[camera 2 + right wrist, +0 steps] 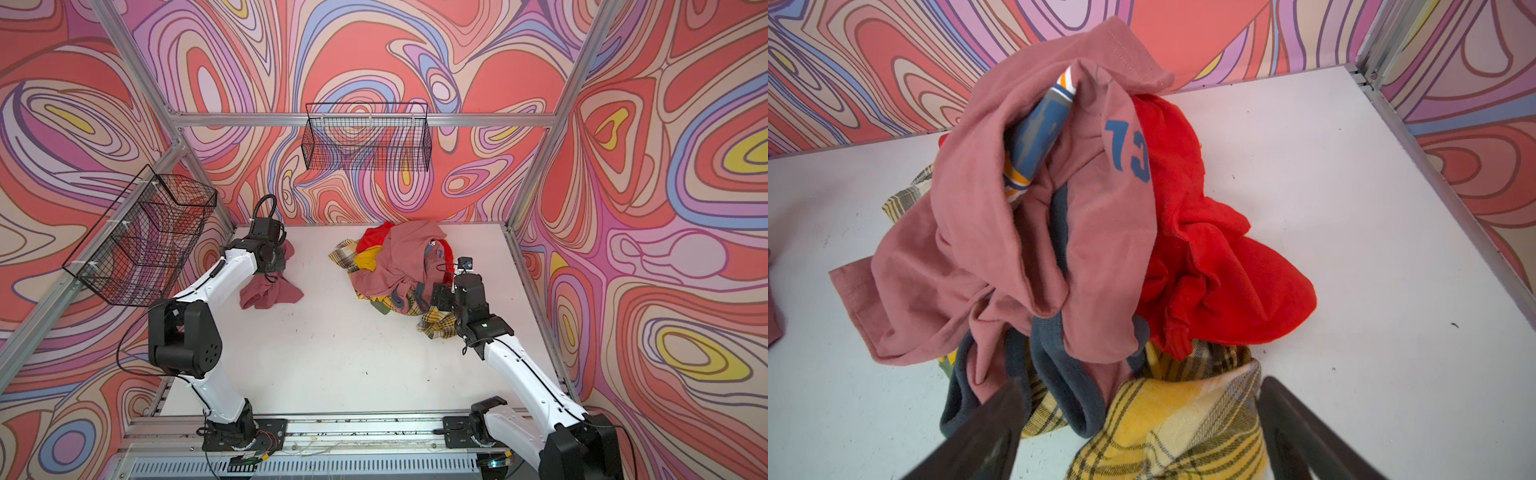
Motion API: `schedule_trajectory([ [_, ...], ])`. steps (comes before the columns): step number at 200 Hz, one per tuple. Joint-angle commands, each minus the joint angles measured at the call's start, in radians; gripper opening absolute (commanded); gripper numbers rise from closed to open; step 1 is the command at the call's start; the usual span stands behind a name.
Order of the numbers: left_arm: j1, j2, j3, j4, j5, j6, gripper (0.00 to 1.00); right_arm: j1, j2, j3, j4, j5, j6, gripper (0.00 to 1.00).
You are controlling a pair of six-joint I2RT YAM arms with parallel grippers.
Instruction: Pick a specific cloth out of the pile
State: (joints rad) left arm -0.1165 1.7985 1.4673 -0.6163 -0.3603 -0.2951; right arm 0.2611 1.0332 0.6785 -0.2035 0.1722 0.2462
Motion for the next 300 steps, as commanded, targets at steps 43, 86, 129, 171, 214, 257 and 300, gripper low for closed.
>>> schedule_trajectory([
  [43, 0.003, 0.069, -0.021, 0.049, -0.018, -0.035, 0.0, -0.006, -0.044, -0.037, -0.004, 0.026, -0.04, 0.92],
  [86, 0.008, 0.097, -0.079, 0.053, 0.024, -0.077, 0.0, -0.006, -0.062, -0.041, 0.008, 0.016, -0.066, 0.93],
  [129, 0.008, 0.157, -0.065, 0.003, 0.06, -0.09, 0.0, -0.006, -0.064, -0.04, 0.014, 0.006, -0.076, 0.93],
  [171, 0.008, 0.159, -0.077, -0.004, 0.072, -0.093, 0.0, -0.006, -0.064, -0.041, 0.013, 0.013, -0.078, 0.94],
  [214, 0.008, 0.17, -0.083, -0.033, 0.042, -0.093, 0.0, -0.006, -0.065, -0.043, 0.016, 0.017, -0.083, 0.94],
  [257, 0.009, 0.162, -0.09, -0.038, 0.068, -0.098, 0.07, -0.007, -0.066, -0.049, 0.029, 0.018, -0.091, 0.94],
  [300, 0.009, 0.117, -0.134, -0.013, 0.073, -0.112, 0.69, -0.006, -0.071, -0.057, 0.05, 0.026, -0.108, 0.95],
])
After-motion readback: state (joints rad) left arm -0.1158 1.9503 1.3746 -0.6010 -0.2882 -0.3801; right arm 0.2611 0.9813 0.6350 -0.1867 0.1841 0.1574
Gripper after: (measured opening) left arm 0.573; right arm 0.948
